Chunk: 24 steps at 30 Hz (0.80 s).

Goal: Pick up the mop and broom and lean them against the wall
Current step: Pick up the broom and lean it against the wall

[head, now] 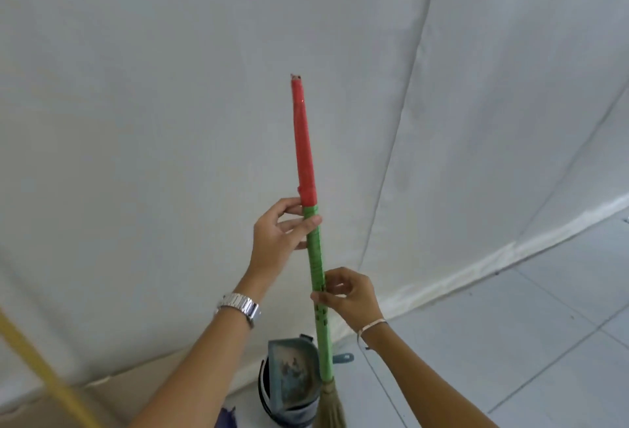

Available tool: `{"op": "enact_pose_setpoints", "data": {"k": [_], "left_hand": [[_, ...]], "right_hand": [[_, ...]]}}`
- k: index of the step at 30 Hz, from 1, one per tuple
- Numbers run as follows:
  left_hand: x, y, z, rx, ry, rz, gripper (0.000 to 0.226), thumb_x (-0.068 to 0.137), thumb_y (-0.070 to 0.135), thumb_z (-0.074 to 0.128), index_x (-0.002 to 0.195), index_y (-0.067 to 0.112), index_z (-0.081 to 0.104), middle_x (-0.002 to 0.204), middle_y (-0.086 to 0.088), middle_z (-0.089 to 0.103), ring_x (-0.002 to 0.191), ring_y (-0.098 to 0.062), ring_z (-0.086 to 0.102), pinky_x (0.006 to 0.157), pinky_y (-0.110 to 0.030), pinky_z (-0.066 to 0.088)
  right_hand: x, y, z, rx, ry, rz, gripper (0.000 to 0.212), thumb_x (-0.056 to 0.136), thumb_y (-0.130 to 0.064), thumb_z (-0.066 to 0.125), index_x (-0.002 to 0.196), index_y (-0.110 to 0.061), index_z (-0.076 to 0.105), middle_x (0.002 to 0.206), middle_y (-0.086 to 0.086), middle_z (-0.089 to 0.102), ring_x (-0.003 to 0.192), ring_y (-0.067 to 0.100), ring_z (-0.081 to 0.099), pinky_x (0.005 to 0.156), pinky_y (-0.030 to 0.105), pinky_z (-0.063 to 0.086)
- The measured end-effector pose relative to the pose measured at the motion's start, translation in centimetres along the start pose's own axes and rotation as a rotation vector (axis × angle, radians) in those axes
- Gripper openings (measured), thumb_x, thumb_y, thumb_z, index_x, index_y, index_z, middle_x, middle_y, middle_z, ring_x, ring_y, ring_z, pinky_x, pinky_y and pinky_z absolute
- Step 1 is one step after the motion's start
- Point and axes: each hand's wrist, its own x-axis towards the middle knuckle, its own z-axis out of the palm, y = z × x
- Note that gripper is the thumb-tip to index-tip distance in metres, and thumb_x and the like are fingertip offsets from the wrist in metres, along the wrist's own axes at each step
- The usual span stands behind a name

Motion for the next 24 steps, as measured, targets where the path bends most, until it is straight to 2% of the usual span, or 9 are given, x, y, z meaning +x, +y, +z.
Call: {"op": "enact_pose_setpoints", "data": {"k": [3,6,10,12,17,20,24], "left_hand": [[1.2,7.5,-1.4,0.041,-0.007,0.069,0.024,0.076,0.015,0.074,0.095,0.025,0.064,0.089,0.006,0.063,0.076,-0.014,0.071,0.058,-0.032,0.06],[1.6,14.3,-3.5,0.074,0.02,0.128,0.024,0.076,0.014,0.074,0.093,0.028,0.064,0.091,0.002,0.059,0.075,-0.013,0.069,0.061,-0.037,0.061],[1.1,21.3,-7.1,0.088,0.04,0.198,0.025,0.078,0.009,0.072,0.099,0.02,0.062,0.092,-0.001,0.059,0.073,-0.008,0.069,0.058,-0.032,0.061],[0.4,24.1,-9.4,0.09,0.081,0.225,0.026,0.079,0.008,0.071,0.101,0.018,0.061,0.091,0.001,0.058,0.073,-0.006,0.068,0.058,-0.032,0.061],[-0.6,28.7,-16.1,0.11,0.144,0.252,0.028,0.08,0.008,0.07,0.106,0.012,0.06,0.09,0.002,0.056,0.074,-0.006,0.068,0.06,-0.034,0.061],[-1.0,30.1,-20.6,0.13,0.174,0.267,0.026,0.08,0.009,0.07,0.103,0.014,0.06,0.089,0.002,0.055,0.075,-0.005,0.068,0.059,-0.035,0.061],[-1.9,30.4,-27.1,0.153,0.212,0.252,0.025,0.078,0.011,0.072,0.1,0.017,0.062,0.087,0.003,0.056,0.077,-0.006,0.068,0.06,-0.038,0.061]], "right_hand": [[-0.1,-7.1,-0.1,0.026,0.009,-0.081,0.027,0.061,-0.01,0.085,0.075,-0.021,0.065,0.077,0.008,0.071,0.073,0.027,0.069,0.071,0.037,0.06],[-0.6,-13.5,0.5,0.064,0.018,-0.145,0.032,0.059,-0.013,0.086,0.073,-0.027,0.062,0.07,-0.006,0.063,0.063,0.012,0.062,0.062,0.024,0.055],[-1.0,-20.0,2.3,0.107,0.003,-0.239,0.033,0.059,-0.014,0.087,0.072,-0.029,0.061,0.067,-0.006,0.061,0.06,0.009,0.058,0.058,0.015,0.053],[-1.3,-23.0,3.9,0.115,-0.017,-0.284,0.033,0.058,-0.012,0.087,0.072,-0.028,0.061,0.066,-0.005,0.061,0.059,0.01,0.058,0.06,0.02,0.055],[-1.4,-29.0,9.0,0.116,-0.09,-0.338,0.033,0.058,-0.011,0.087,0.07,-0.029,0.062,0.067,-0.001,0.061,0.058,0.015,0.06,0.071,0.042,0.06],[-1.5,-31.3,13.0,0.137,-0.111,-0.353,0.032,0.058,-0.01,0.086,0.071,-0.027,0.063,0.068,0.002,0.062,0.065,0.021,0.061,0.074,0.046,0.059],[-1.9,-32.9,19.5,0.14,-0.156,-0.343,0.032,0.059,-0.01,0.086,0.071,-0.029,0.063,0.068,-0.001,0.06,0.063,0.02,0.061,0.074,0.05,0.059]]}}
